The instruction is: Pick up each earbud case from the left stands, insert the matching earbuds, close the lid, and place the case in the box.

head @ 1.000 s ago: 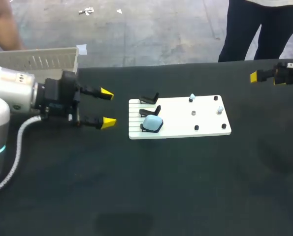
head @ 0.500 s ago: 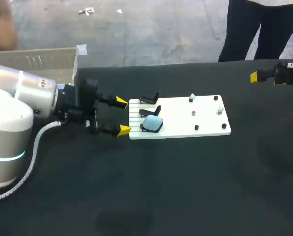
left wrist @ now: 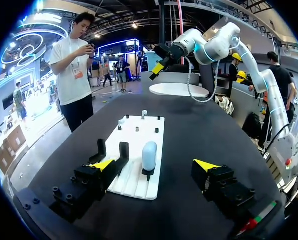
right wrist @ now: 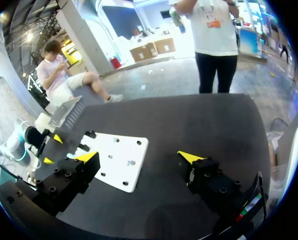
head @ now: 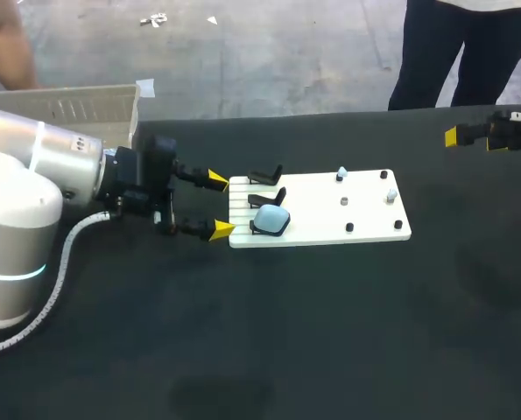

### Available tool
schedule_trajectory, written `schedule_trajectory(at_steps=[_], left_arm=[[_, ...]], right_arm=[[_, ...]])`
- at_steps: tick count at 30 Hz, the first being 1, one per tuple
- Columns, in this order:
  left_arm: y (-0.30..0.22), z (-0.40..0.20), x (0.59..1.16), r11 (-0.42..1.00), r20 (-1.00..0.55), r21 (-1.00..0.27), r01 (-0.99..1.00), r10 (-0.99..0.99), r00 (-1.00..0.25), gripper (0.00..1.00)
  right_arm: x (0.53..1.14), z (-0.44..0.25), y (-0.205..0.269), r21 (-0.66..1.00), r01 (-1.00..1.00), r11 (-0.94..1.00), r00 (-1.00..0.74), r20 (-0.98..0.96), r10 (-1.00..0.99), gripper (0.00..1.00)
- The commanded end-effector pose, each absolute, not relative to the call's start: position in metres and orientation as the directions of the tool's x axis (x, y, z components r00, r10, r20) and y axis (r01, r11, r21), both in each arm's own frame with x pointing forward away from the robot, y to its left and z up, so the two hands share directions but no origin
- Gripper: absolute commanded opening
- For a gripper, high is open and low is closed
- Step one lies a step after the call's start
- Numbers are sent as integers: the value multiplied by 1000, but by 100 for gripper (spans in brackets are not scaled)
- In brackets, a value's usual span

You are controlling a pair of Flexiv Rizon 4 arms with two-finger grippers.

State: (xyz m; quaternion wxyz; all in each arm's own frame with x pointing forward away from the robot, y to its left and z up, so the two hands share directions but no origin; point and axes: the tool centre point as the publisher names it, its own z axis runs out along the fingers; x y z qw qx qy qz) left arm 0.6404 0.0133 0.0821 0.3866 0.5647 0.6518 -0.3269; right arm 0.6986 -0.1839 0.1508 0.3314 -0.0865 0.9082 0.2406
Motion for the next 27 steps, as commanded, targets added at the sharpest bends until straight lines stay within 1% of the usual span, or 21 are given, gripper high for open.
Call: schedule_trajectory(at_steps=[1,14,17,27], left_arm=[[12,77,643,142,-887,10,990,459,-57,100],[-10,56,651,87,-892,-8,996,450,-47,100],[-13,54,653,73,-900,-32,997,432,-61,100],[-28,45,659,79,-898,-32,996,435,-63,100]], right_arm=[[699,150,-184,380,-318,868,-765,-644,1,100],[699,150,-184,380,-318,868,-765,-644,1,100],[699,150,-184,380,-318,868,-765,-644,1,100],[699,150,-184,380,-318,868,-765,-644,1,100]])
